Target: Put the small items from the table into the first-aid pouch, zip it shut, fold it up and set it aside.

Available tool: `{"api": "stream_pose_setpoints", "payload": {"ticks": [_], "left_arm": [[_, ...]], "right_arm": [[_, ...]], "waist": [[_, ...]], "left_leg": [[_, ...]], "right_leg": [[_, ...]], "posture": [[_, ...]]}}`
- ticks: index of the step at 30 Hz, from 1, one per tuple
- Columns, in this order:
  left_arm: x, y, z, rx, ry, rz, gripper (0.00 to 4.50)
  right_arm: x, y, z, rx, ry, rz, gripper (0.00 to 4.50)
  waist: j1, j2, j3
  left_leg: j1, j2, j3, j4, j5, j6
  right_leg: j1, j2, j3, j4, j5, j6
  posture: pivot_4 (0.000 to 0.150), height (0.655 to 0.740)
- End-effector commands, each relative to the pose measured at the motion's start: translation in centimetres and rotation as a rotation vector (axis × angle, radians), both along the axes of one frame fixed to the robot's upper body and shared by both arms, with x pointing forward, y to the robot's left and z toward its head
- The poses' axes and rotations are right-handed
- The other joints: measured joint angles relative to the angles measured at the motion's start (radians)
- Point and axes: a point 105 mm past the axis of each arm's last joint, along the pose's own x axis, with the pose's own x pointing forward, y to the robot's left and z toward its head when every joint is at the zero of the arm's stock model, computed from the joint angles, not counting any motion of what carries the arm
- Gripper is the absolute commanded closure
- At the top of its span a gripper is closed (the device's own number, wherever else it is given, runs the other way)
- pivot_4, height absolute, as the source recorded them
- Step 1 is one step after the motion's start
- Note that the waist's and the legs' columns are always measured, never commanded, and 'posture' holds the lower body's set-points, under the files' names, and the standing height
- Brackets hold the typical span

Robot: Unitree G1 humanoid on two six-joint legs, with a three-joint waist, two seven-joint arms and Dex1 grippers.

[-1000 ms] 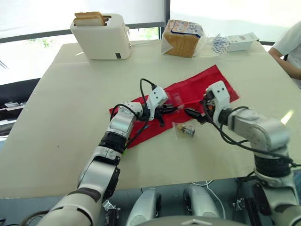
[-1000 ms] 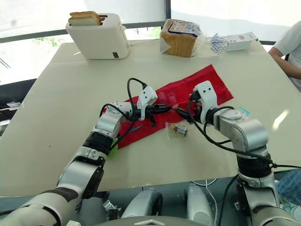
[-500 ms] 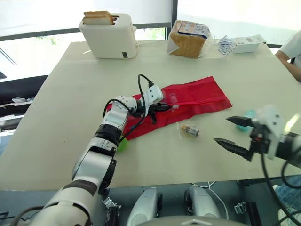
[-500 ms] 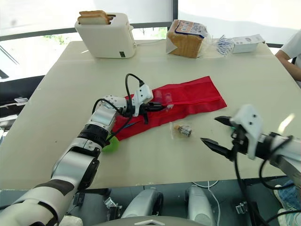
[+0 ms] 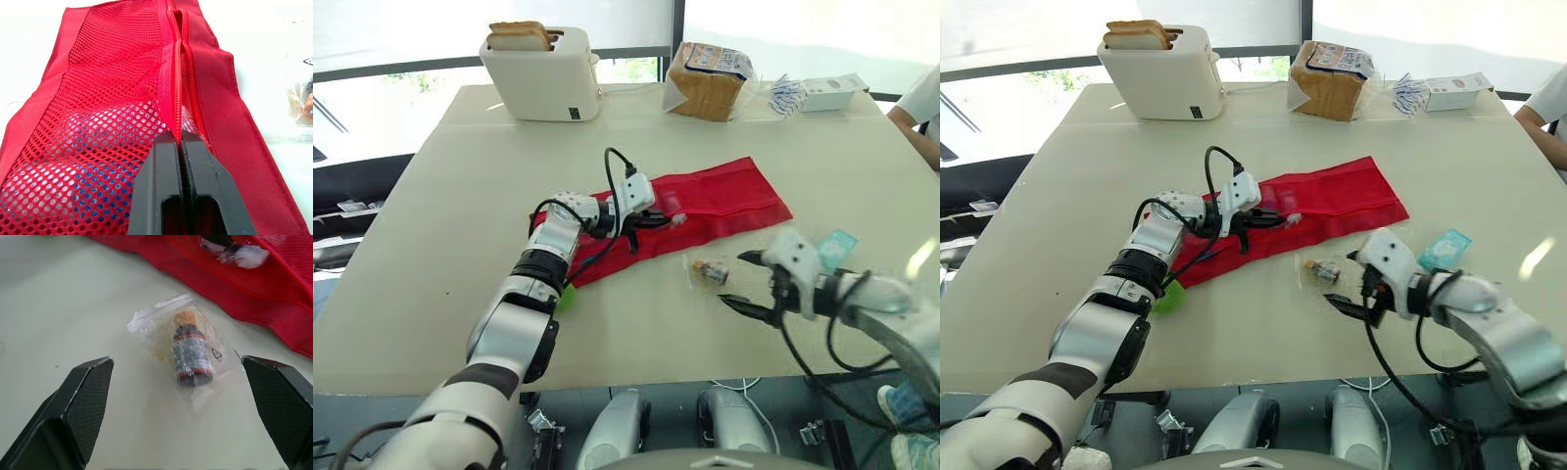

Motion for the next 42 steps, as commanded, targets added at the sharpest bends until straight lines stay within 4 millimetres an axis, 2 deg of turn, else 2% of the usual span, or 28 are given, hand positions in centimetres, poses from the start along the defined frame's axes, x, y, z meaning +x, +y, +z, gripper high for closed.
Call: {"api": "stream_pose_setpoints", "payload": {"ticks": [1, 3, 4, 6, 12, 16, 19, 22, 28, 32, 37, 42], "left_arm": [[-0.4, -0.4, 1.4, -0.033, -0.048, -0.021, 4.5], [-0.6, -0.4, 1.5, -0.042, -0.049, -0.019, 4.5], [-0.7, -0.5, 1.5, -0.046, -0.048, -0.019, 4.5], [-0.8, -0.5, 1.4, -0.05, -0.047, -0.017, 4.5], [-0.9, -0.7, 1.4, -0.06, -0.038, -0.011, 4.5], [-1.0, -0.6, 1.3, -0.068, -0.03, -0.005, 4.5], [-0.9, -0.6, 1.3, -0.088, -0.015, 0.007, 4.5], [-0.9, -0.8, 1.6, -0.117, 0.003, 0.013, 4.5], [-1.2, -1.1, 1.6, -0.123, 0.007, 0.001, 4.5], [-1.2, -1.2, 1.6, -0.124, 0.011, 0.001, 4.5], [-1.3, -1.1, 1.4, -0.12, 0.016, 0.003, 4.5], [-1.7, -1.3, 0.8, -0.111, 0.021, -0.017, 4.5]], "right_arm": [[1.0, 0.8, 0.0, -0.013, -0.039, 0.001, 0.03], [1.2, 1.0, -0.4, -0.02, -0.036, 0.008, 0.03], [1.3, 1.1, -0.7, -0.026, -0.036, 0.011, 0.26], [1.5, 1.3, -1.0, -0.03, -0.034, 0.017, 0.89], [1.8, 1.3, -1.6, -0.072, -0.068, 0.003, 3.48], [1.2, 1.3, -0.9, -0.043, -0.08, -0.032, 3.48], [1.0, 1.2, 0.1, 0.025, -0.034, -0.123, 3.48], [1.0, 1.8, 0.9, 0.115, 0.085, -0.215, 3.48], [3.9, 2.1, 0.4, 0.178, 0.203, -0.489, 3.48], [5.4, 1.1, 0.3, 0.197, 0.217, -0.634, 3.48], [6.2, 0.7, 0.7, 0.255, 0.235, -0.723, 3.48], [7.8, 1.4, 1.5, 0.327, 0.244, -0.745, 3.48]], "waist": [[0.0, 0.0, 0.0], [-0.001, 0.0, 0.0], [-0.001, 0.0, 0.0], [-0.002, 0.0, 0.0], [-0.004, 0.0, 0.0], [-0.004, 0.0, 0.0], [-0.004, 0.0, 0.0], [-0.005, 0.0, 0.0], [-0.006, 0.001, -0.001], [-0.006, 0.001, -0.001], [-0.011, 0.001, -0.001], [-0.015, 0.001, -0.001]], "left_leg": [[0.0, 0.0, 0.0, 0.0, 0.0, 0.0], [0.0, 0.0, 0.0, 0.0, 0.0, 0.0], [0.0, 0.0, -0.001, 0.0, 0.0, 0.0], [0.0, 0.0, -0.001, 0.0, 0.0, 0.0], [0.0, 0.0, -0.001, 0.0, 0.0, 0.0], [0.0, 0.0, -0.001, 0.0, 0.0, 0.0], [0.0, 0.0, -0.001, 0.0, 0.0, 0.0], [0.0, 0.0, -0.001, 0.0, 0.0, 0.0], [0.0, 0.0, -0.001, -0.001, 0.0, 0.0], [0.0, -0.002, -0.001, -0.001, 0.0, 0.0], [0.0, -0.002, 0.001, -0.001, 0.0, 0.0], [0.0, -0.002, 0.002, -0.001, 0.0, 0.0]], "right_leg": [[0.0, 0.0, 0.0, 0.0, 0.0, 0.0], [0.0, 0.0, 0.0, 0.0, 0.0, 0.0], [0.0, 0.0, 0.0, 0.0, 0.0, 0.0], [0.0, 0.0, 0.0, 0.0, 0.0, 0.0], [0.0, 0.0, 0.0, 0.0, 0.0, 0.0], [0.0, 0.0, 0.0, 0.0, 0.0, 0.0], [0.0, 0.0, 0.0, 0.0, 0.0, 0.0], [0.0, 0.0, 0.0, 0.0, 0.0, 0.0], [-0.001, 0.0, 0.0, 0.001, 0.0, 0.0], [-0.002, -0.001, 0.001, 0.002, 0.0, 0.0], [-0.004, -0.001, 0.002, 0.006, 0.0, 0.0], [-0.006, 0.0, 0.004, 0.008, 0.0, 0.0]], "posture": [[0.15, 0.74], [0.15, 0.74], [0.15, 0.74], [0.15, 0.74], [0.15, 0.74], [0.15, 0.74], [0.15, 0.74], [0.15, 0.74], [0.15, 0.74], [0.15, 0.74], [0.15, 0.74], [0.15, 0.74]]}}
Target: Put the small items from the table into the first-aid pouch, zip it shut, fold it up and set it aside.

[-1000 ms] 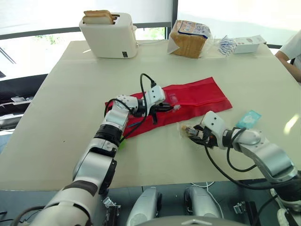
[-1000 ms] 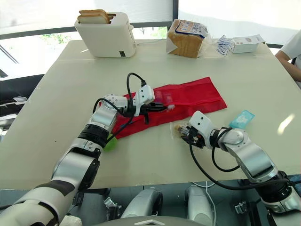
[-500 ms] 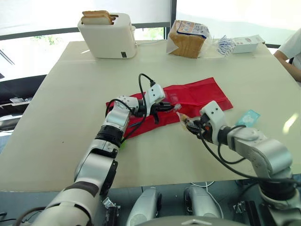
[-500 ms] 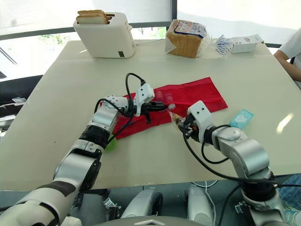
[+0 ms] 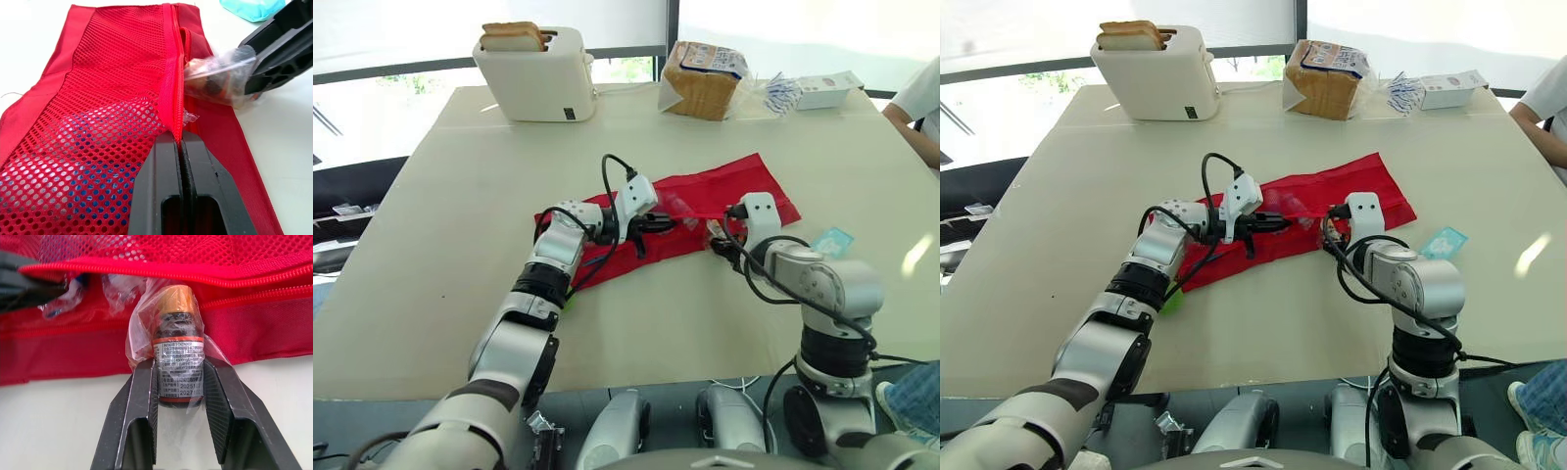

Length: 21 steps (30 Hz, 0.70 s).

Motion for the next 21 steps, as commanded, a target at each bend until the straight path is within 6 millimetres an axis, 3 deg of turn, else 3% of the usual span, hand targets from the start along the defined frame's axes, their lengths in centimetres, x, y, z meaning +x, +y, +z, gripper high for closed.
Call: {"api": "stream_pose_setpoints", "payload": {"ticks": [1, 7, 12, 21], "left_arm": [[-0.5, -0.7, 1.1, -0.02, -0.051, -0.043, 4.5], [-0.7, -0.8, 0.7, -0.016, -0.047, -0.054, 4.5], [-0.5, -0.7, 0.6, -0.016, -0.046, -0.039, 4.5], [-0.3, -0.5, 0.8, -0.026, -0.041, -0.025, 4.5]], "right_arm": [[1.3, 0.1, 1.5, 0.027, -0.06, -0.032, 3.48], [2.6, 1.4, 1.7, -0.015, -0.106, 0.021, 3.48], [1.8, 3.5, 1.6, -0.079, -0.124, 0.19, 3.48], [1.9, 2.8, 1.2, -0.128, -0.109, 0.177, 3.48]], "waist": [[0.0, 0.0, 0.0], [-0.004, 0.0, 0.0], [-0.018, 0.001, 0.0], [-0.019, 0.001, 0.0]], "left_leg": [[0.0, 0.0, 0.0, 0.0, 0.0, 0.0], [0.0, 0.0, 0.0, 0.0, 0.0, 0.0], [0.0, 0.0, 0.0, -0.001, 0.0, 0.0], [0.0, 0.0, 0.0, -0.001, 0.0, 0.0]], "right_leg": [[0.0, 0.0, 0.0, 0.0, 0.0, 0.0], [0.0, 0.0, 0.0, 0.0, 0.0, 0.0], [0.0, 0.0, 0.0, 0.0, 0.0, 0.0], [0.0, 0.0, 0.0, 0.0, 0.0, 0.0]], "posture": [[0.15, 0.74], [0.15, 0.74], [0.15, 0.74], [0.15, 0.74]]}}
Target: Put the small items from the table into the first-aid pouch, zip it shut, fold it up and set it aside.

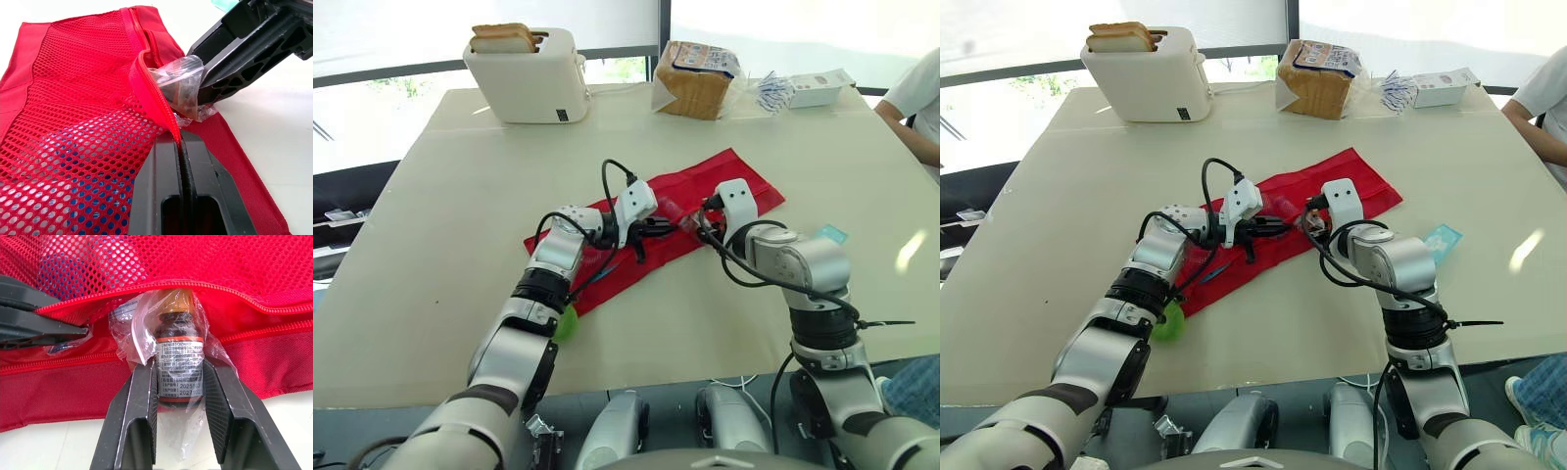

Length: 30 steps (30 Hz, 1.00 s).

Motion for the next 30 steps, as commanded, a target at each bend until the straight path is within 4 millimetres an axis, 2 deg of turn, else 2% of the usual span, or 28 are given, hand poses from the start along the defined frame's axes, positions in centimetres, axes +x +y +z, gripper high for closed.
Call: {"api": "stream_pose_setpoints", "payload": {"ticks": [1, 6, 11, 19, 26, 30], "left_arm": [[-0.1, -0.5, 1.2, -0.024, -0.037, -0.025, 4.5], [-0.4, -0.8, 1.0, -0.013, -0.04, -0.058, 4.5], [-0.3, -1.0, 1.1, -0.01, -0.045, -0.061, 4.5], [0.4, -0.8, 1.8, -0.024, -0.061, -0.037, 4.5], [-0.6, -1.4, 1.6, -0.022, -0.063, -0.097, 4.5], [-0.9, -1.5, 1.3, -0.014, -0.065, -0.113, 4.5]], "right_arm": [[0.1, 0.3, 1.0, 0.014, -0.029, 0.009, 3.48], [1.0, 0.8, 1.3, 0.004, -0.049, 0.024, 3.48], [1.0, 1.8, 0.9, -0.05, -0.048, 0.117, 3.48], [0.3, 1.3, -0.1, -0.144, -0.019, 0.17, 3.48], [1.3, 1.3, 0.5, -0.118, -0.036, 0.133, 3.48], [2.2, 2.3, 1.2, -0.107, -0.058, 0.137, 3.48]], "waist": [[0.0, 0.0, 0.0], [-0.001, 0.0, 0.0], [-0.001, 0.0, 0.0], [0.0, 0.0, 0.0], [0.0, 0.0, 0.0], [-0.002, 0.0, 0.0]], "left_leg": [[0.0, 0.0, 0.0, 0.0, 0.0, 0.0], [0.0, 0.0, 0.0, 0.0, 0.0, 0.0], [0.0, 0.0, 0.0, 0.0, 0.0, 0.0], [0.0, 0.0, 0.0, 0.0, 0.0, 0.0], [0.0, 0.0, 0.0, 0.0, 0.0, 0.0], [0.0, 0.0, 0.0, 0.0, 0.0, 0.0]], "right_leg": [[0.0, 0.0, 0.0, 0.0, 0.0, 0.0], [0.0, 0.0, 0.0, 0.0, 0.0, 0.0], [0.0, 0.0, 0.0, 0.0, 0.0, 0.0], [0.0, 0.0, 0.0, 0.0, 0.0, 0.0], [0.0, 0.0, 0.0, 0.0, 0.0, 0.0], [0.0, 0.0, 0.0, 0.0, 0.0, 0.0]], "posture": [[0.15, 0.74], [0.15, 0.74], [0.15, 0.74], [0.15, 0.74], [0.15, 0.74], [0.15, 0.74]]}}
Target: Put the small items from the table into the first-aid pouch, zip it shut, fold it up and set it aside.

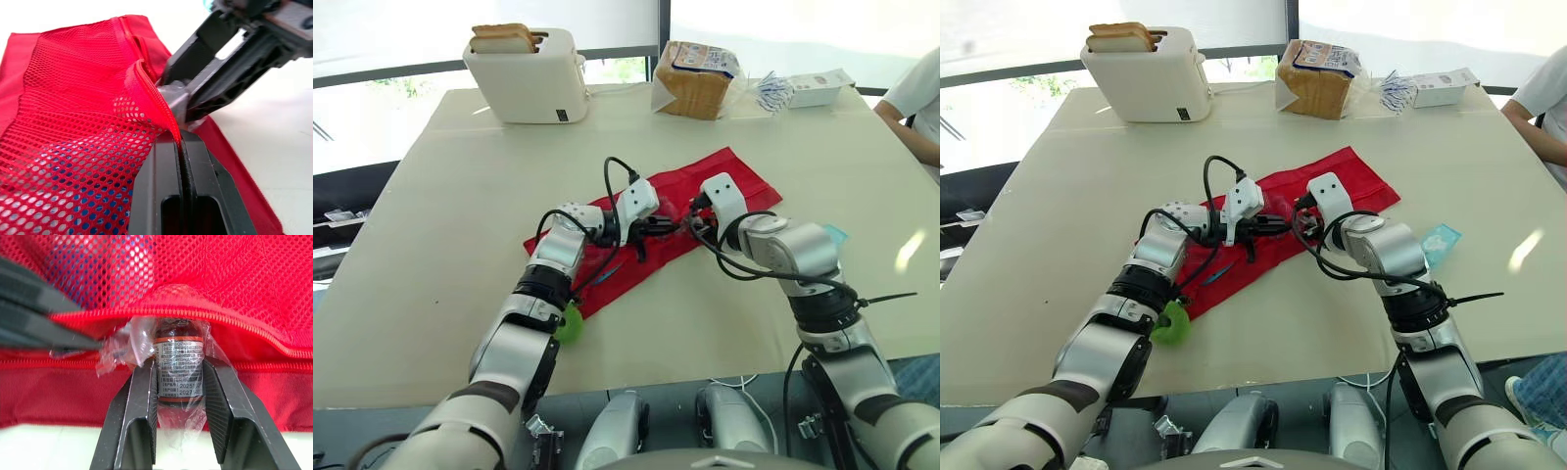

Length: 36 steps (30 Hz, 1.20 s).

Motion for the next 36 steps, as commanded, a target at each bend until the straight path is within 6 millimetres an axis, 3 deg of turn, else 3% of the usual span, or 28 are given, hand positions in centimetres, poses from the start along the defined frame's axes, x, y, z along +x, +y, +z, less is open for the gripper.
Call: {"api": "stream_pose_setpoints", "payload": {"ticks": [1, 7, 8, 9, 11, 13, 15, 20, 23, 24, 25, 28, 29, 32, 36], "left_arm": [[-0.8, -1.2, 1.0, -0.015, -0.051, -0.072, 4.5], [-0.8, -1.0, 0.8, -0.012, -0.047, -0.067, 4.5], [-0.8, -0.9, 0.7, -0.011, -0.046, -0.064, 4.5], [-0.7, -0.9, 0.6, -0.01, -0.045, -0.061, 4.5], [-0.7, -0.8, 0.5, -0.007, -0.043, -0.056, 4.5], [-0.5, -0.6, 0.5, -0.016, -0.031, -0.037, 4.5], [-0.2, -0.2, 0.5, -0.02, -0.023, -0.014, 4.5], [0.4, 0.4, 0.6, -0.013, -0.025, 0.014, 4.5], [0.5, 0.4, 0.6, -0.007, -0.027, 0.011, 4.5], [0.5, 0.4, 0.6, -0.004, -0.028, 0.008, 4.5], [0.5, 0.4, 0.6, -0.002, -0.028, 0.006, 4.5], [0.5, 0.3, 0.7, 0.0, -0.03, -0.006, 4.5], [0.5, 0.3, 0.8, 0.001, -0.031, -0.012, 4.5], [0.4, 0.1, 0.9, 0.005, -0.034, -0.022, 4.5], [0.3, -0.1, 1.0, 0.008, -0.04, -0.036, 4.5]], "right_arm": [[0.7, 1.0, 0.7, 0.012, -0.028, 0.013, 3.48], [1.6, 2.1, 0.8, -0.018, -0.096, 0.059, 3.48], [1.8, 2.2, 0.9, 0.011, -0.109, 0.066, 2.84], [1.9, 2.3, 1.1, 0.033, -0.117, 0.07, 2.64], [1.9, 2.1, 1.1, 0.048, -0.118, 0.077, 1.78], [1.8, 1.2, 1.4, 0.036, -0.148, 0.075, 0.76], [0.7, 0.1, 2.2, 0.052, -0.198, 0.099, 0.16], [-3.4, -2.5, 2.8, 0.05, -0.3, 0.224, 0.16], [-4.2, -3.6, 1.9, 0.032, -0.282, 0.221, 0.16], [-4.2, -3.6, 1.9, 0.06, -0.277, 0.214, 0.73], [-4.2, -3.6, 1.9, 0.08, -0.273, 0.21, 0.95], [-3.4, -3.1, 1.6, 0.107, -0.267, 0.192, 2.52], [-3.1, -3.0, 1.4, 0.107, -0.267, 0.187, 2.77], [-1.8, -2.7, 0.9, 0.086, -0.279, 0.176, 4.38], [0.2, -2.4, 0.4, 0.019, -0.296, 0.18, 4.38]], "waist": [[0.0, 0.0, 0.0], [0.0, 0.0, 0.0], [0.0, 0.0, 0.0], [0.0, 0.0, 0.0], [0.0, 0.0, 0.0], [0.0, 0.0, 0.0], [0.009, 0.0, 0.0], [0.01, 0.0, 0.0], [0.001, 0.0, 0.0], [0.0, 0.0, 0.0], [0.0, 0.0, 0.0], [0.003, 0.0, 0.0], [0.003, 0.0, 0.0], [0.006, 0.0, 0.0], [0.004, 0.0, 0.0]], "left_leg": [[0.0, 0.0, 0.0, 0.0, 0.0, 0.0], [0.0, 0.0, 0.0, 0.0, 0.0, 0.0], [0.0, 0.0, 0.0, 0.0, 0.0, 0.0], [0.0, 0.0, 0.0, 0.0, 0.0, 0.0], [0.0, 0.0, 0.0, 0.0, 0.0, 0.0], [0.0, 0.0, 0.0, 0.0, 0.0, 0.0], [0.0, 0.0, 0.0, 0.0, 0.0, 0.0], [-0.002, -0.002, -0.002, 0.0, 0.0, 0.0], [-0.001, -0.002, -0.001, 0.0, 0.0, 0.0], [0.0, -0.002, 0.0, 0.0, 0.0, 0.0], [0.0, -0.001, 0.0, 0.0, 0.0, 0.0], [0.0, 0.0, -0.001, 0.0, 0.0, 0.0], [0.0, 0.0, 0.0, 0.0, 0.0, 0.0], [0.0, -0.001, 0.0, 0.0, 0.0, 0.0], [-0.001, -0.001, 0.0, 0.0, 0.0, 0.0]], "right_leg": [[0.0, 0.0, 0.0, 0.0, 0.0, 0.0], [0.0, 0.0, 0.0, 0.0, 0.0, 0.0], [0.0, 0.0, 0.0, 0.0, 0.0, 0.0], [0.0, 0.0, 0.0, 0.0, 0.0, 0.0], [0.0, 0.0, 0.0, 0.0, 0.0, 0.0], [0.0, 0.0, 0.0, 0.0, 0.0, 0.0], [0.0, 0.0, 0.0, 0.0, 0.0, 0.0], [0.0, -0.001, -0.002, -0.002, 0.0, 0.0], [0.0, 0.0, -0.002, -0.002, 0.0, 0.0], [0.0, 0.0, -0.001, -0.001, 0.0, 0.0], [0.0, 0.0, -0.001, 0.0, 0.0, 0.0], [0.0, 0.001, 0.0, -0.001, 0.0, 0.0], [0.0, 0.0, 0.0, -0.001, 0.0, 0.0], [0.0, 0.0, 0.0, -0.001, 0.0, 0.0], [0.0, 0.0, 0.0, -0.001, 0.0, 0.0]], "posture": [[0.15, 0.74], [0.15, 0.74], [0.15, 0.74], [0.15, 0.74], [0.15, 0.74], [0.15, 0.74], [0.15, 0.74], [0.15, 0.74], [0.15, 0.74], [0.15, 0.74], [0.15, 0.74], [0.15, 0.74], [0.15, 0.74], [0.15, 0.74], [0.15, 0.74]]}}
